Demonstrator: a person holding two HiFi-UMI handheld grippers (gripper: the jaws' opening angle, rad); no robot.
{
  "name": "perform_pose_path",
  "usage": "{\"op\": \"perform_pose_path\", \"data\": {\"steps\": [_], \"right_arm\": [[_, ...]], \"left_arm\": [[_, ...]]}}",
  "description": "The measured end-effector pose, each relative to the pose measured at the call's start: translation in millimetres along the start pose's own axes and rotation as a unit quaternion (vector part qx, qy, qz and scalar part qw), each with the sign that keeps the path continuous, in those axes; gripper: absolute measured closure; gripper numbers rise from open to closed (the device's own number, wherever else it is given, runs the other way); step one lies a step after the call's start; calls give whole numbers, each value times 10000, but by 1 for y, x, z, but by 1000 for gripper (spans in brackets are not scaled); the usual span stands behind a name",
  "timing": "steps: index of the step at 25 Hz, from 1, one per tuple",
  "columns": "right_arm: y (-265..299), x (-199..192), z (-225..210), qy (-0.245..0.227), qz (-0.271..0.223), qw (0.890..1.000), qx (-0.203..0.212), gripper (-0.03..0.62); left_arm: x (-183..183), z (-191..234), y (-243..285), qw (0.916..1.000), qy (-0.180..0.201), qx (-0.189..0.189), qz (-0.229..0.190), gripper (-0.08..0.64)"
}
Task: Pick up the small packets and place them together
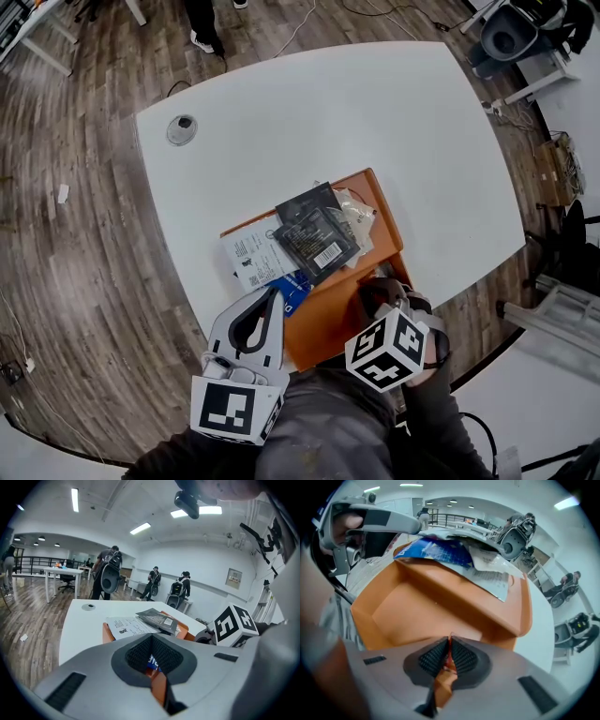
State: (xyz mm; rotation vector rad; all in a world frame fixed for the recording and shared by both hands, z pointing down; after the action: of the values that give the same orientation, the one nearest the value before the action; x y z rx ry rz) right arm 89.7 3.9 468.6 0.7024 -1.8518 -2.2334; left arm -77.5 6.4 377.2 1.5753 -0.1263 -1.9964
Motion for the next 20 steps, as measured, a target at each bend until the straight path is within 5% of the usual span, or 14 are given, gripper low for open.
{"op": "perform_pose_path", "data": {"steps": [20], "right_arm": [[-73,23,28,175,-893,9938,-643,583]], "left_arm": [[15,-20,-49,9978,338,-291,-482,563]]}}
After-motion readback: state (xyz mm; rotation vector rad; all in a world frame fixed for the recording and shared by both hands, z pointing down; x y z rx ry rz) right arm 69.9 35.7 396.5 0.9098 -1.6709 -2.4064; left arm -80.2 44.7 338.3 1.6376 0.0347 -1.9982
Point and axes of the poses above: the fingertips, and each gripper's own axes: y forward along the fingers, z to its left, x out of its top, the point moved 4 cm from there along -y, backward along the fingers, and after that the axes turned 3 degrees about -z, right-handed, at the moved point
